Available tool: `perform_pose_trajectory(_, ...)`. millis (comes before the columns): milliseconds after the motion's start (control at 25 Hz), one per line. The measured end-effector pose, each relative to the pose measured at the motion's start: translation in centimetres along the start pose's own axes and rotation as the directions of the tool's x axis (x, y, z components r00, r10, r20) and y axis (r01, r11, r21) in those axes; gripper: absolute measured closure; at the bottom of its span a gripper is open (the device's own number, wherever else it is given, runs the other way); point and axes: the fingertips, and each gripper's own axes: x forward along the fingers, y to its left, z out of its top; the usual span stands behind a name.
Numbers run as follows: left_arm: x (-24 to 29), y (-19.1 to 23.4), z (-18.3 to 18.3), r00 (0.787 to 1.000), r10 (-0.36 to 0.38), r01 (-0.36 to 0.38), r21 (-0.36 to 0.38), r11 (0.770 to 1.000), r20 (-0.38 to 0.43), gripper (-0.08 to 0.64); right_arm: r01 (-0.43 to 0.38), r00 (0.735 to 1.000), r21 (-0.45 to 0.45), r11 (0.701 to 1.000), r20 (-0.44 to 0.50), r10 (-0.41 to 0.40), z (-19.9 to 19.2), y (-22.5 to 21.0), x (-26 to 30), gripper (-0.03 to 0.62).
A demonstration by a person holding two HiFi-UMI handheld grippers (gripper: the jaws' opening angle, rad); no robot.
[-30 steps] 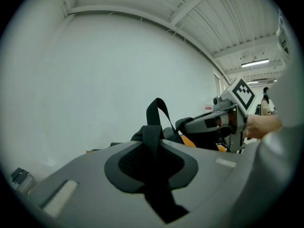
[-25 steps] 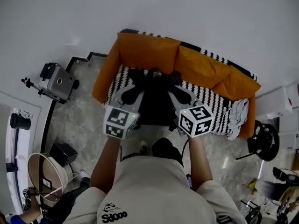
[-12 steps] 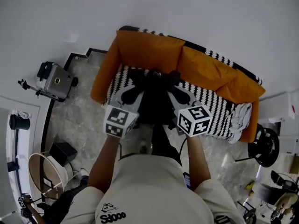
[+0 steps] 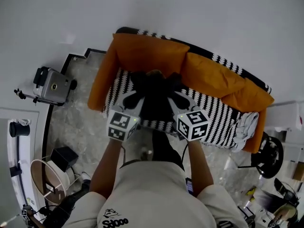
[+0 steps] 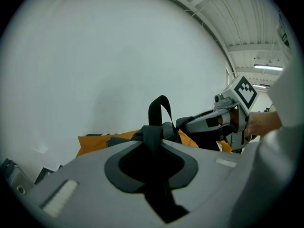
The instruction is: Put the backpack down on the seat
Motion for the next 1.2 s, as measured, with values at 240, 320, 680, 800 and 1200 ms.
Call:
perform_pose_trajectory(240,6.0,2.6,-1.9,0.996,0.004,-0.007,-0.039,0.999,-0.088,0.502,-0.002,0.997,0.035,0.999,-0.078,0.005,-1.2,-4.5,4.7,0.528)
perform_pose_trajectory(320,7.7,3.1,-2.4,0.994,0.001,-0.006,-0.048,0.999,-0.105,0.502,-0.003,0.995,0.051,0.999,-0.098,0.008,-1.7,-5.9,5.9,0.528)
perform_pose_trajectory(680,13.4,7.1,-4.1,0.986,0.021,-0.035,-0.083,0.996,-0.164,0.500,-0.047,0.980,0.060,0.997,-0.192,0.057,-2.8,-9.7,12.0,0.528)
perform_pose_trajectory(800,14.8,8.7,-4.6,0.984,0.032,-0.049,-0.092,0.995,-0.177,0.500,-0.065,0.976,0.049,0.997,-0.205,0.074,-2.8,-10.3,13.7,0.528)
perform_pose_trajectory(1200,19.5,11.8,-6.1,0.964,0.055,-0.094,-0.139,0.986,-0.260,0.499,-0.051,0.964,-0.015,0.999,-0.262,0.046,-2.7,-14.3,18.7,0.528)
